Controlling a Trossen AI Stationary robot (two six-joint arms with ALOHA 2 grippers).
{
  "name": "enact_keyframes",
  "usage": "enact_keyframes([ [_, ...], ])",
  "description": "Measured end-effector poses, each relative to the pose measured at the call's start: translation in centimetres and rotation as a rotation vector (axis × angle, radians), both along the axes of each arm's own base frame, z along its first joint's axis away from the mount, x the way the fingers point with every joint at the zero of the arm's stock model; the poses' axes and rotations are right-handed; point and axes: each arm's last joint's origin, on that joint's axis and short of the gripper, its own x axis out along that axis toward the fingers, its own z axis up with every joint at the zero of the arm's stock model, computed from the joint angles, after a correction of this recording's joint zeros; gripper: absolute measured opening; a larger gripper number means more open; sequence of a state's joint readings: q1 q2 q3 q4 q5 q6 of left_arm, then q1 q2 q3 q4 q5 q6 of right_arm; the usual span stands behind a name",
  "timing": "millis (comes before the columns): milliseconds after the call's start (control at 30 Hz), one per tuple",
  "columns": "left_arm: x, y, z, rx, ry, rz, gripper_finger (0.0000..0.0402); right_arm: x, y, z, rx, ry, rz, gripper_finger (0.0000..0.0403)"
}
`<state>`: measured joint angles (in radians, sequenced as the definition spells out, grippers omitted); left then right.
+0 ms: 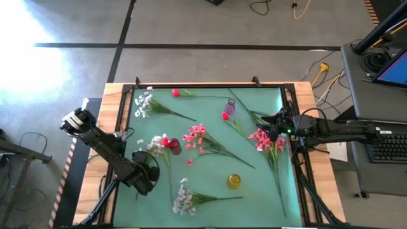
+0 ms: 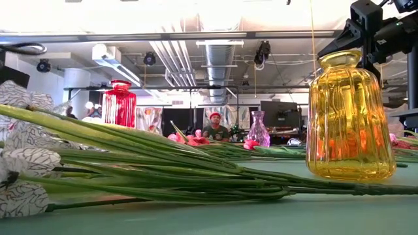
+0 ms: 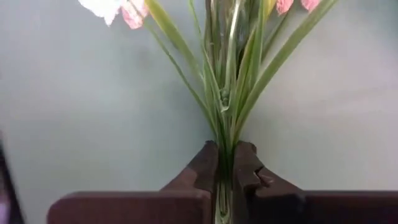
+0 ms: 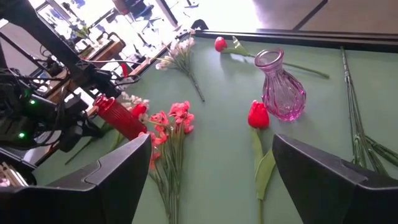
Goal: Sort flowers into vase by color
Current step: Put the middle white flower into the red flower vase
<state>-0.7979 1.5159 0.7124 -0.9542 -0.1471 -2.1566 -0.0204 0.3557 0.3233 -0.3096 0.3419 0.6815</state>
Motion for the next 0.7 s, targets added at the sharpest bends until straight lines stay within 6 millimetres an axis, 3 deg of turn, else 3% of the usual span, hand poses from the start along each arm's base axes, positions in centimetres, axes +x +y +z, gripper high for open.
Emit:
enact_keyframes([
  [233, -0.1, 0.1, 2.8, 0.079, 0.073, 0.003, 0.0, 0.0, 0.0, 0.0, 0.0, 0.0, 0.0, 0.0327],
  [433, 0.3, 0.1, 6.0, 0.119, -0.022, -0.021, 0.0, 0.0, 0.0, 0.0, -0.003, 0.0, -0.006, 0.0327],
  [700, -0.5, 1.1, 10.4, 0.245, 0.004, 0.004, 0.0, 0.0, -0.1, 0.0, -0.01, 0.001, -0.024, 0.0327],
])
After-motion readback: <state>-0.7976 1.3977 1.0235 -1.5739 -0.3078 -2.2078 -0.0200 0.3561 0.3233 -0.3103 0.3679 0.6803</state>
